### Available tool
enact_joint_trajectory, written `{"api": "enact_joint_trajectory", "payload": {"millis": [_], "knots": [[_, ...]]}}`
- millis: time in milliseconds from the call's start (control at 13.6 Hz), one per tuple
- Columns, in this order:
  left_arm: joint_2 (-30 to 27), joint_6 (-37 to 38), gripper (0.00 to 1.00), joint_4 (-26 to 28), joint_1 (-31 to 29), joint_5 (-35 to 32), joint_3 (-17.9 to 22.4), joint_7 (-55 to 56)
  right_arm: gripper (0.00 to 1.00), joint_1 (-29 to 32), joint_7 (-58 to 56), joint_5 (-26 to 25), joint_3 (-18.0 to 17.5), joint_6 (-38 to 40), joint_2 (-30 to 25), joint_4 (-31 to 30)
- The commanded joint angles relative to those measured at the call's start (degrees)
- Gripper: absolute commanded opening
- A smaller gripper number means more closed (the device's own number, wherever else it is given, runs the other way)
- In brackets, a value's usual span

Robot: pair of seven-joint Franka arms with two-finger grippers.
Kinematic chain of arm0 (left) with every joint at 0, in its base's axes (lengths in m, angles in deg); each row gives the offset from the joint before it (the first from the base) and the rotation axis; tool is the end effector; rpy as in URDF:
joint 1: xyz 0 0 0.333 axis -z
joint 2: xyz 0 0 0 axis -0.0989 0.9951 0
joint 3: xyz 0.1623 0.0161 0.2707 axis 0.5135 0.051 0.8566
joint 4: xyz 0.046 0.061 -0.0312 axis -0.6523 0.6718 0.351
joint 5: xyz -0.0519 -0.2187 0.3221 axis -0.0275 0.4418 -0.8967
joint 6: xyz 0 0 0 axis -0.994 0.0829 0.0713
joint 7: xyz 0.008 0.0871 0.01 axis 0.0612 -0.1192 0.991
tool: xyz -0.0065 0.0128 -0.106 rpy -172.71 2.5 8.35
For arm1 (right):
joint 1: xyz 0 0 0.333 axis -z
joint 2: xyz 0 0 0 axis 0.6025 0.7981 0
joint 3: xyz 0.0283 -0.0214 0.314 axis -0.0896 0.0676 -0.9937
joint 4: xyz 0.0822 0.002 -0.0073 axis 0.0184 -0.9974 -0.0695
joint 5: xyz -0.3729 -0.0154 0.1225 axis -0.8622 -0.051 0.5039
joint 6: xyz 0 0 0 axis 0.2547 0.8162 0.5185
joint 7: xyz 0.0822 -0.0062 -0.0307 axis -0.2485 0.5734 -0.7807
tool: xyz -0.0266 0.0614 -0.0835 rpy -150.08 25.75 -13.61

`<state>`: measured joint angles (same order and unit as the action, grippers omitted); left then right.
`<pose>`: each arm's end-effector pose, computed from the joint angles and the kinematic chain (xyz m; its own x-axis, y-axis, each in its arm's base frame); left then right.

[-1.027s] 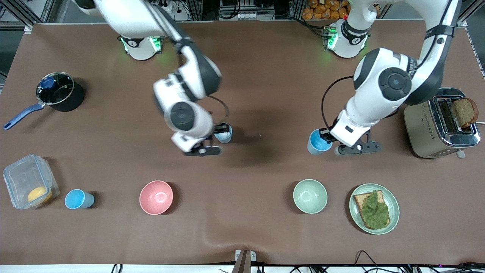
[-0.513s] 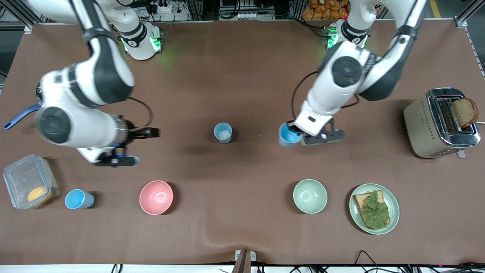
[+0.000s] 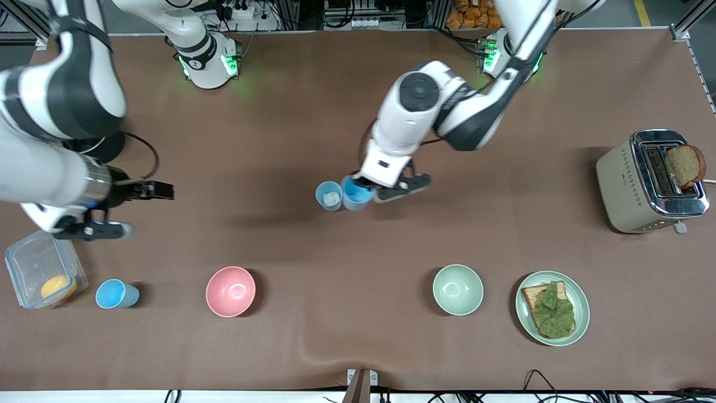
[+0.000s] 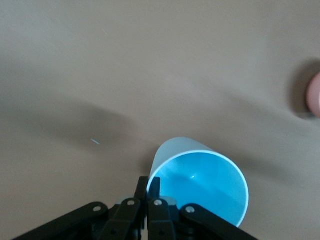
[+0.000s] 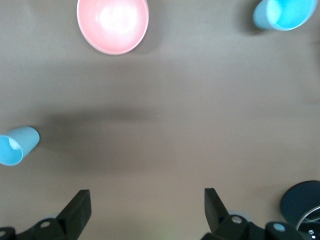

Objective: Stack blue cups with both arms
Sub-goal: 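Lower the left gripper's cup into the center cup while the right gripper withdraws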

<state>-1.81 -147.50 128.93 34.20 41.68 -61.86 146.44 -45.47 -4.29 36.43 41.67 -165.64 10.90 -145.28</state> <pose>0.5068 -0.4969 0.3900 0.9111 0.4083 -0.0562 0.4093 -0.8807 0.2383 0.6286 0.0683 0.5185 0.9833 -0.0123 -0.1817 -0.0192 -0.9992 -0.0358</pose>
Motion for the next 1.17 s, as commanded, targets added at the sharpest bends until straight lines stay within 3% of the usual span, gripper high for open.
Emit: {"api": "enact_joint_trajectory", "payload": {"millis": [0,220,440,733,807,880,1100], "knots": [[5.81,0.71,0.00,-6.36,4.86,-2.18,1.95,5.67,1.00,4.45,-0.71,-1.52,-1.55,-6.88,-10.37,-10.83],[8.53,0.44,0.00,-8.11,9.79,-2.71,5.63,8.40,1.00,8.15,-0.27,-2.58,-1.46,-8.74,-15.84,-11.82],[10.47,0.44,0.00,-8.56,11.99,-3.06,7.14,9.11,1.00,8.24,-0.53,-1.79,-0.32,0.36,-15.68,-8.66],[11.17,0.44,0.00,-8.12,12.35,-4.30,7.05,9.11,1.00,7.36,-0.88,-2.40,0.65,-0.75,-15.24,-8.30],[11.35,0.44,0.40,-8.12,12.35,-4.21,6.96,9.20,1.00,7.45,-0.80,-2.40,0.57,-1.01,-15.06,-8.30],[11.27,0.44,0.96,-8.12,12.35,-4.12,6.96,9.29,1.00,7.45,-0.62,-2.40,0.30,-1.27,-14.89,-8.30],[6.63,2.36,1.00,-8.03,10.25,-5.26,7.23,9.11,1.00,7.54,-0.53,-2.49,0.30,-1.36,-14.88,-8.21]]}}
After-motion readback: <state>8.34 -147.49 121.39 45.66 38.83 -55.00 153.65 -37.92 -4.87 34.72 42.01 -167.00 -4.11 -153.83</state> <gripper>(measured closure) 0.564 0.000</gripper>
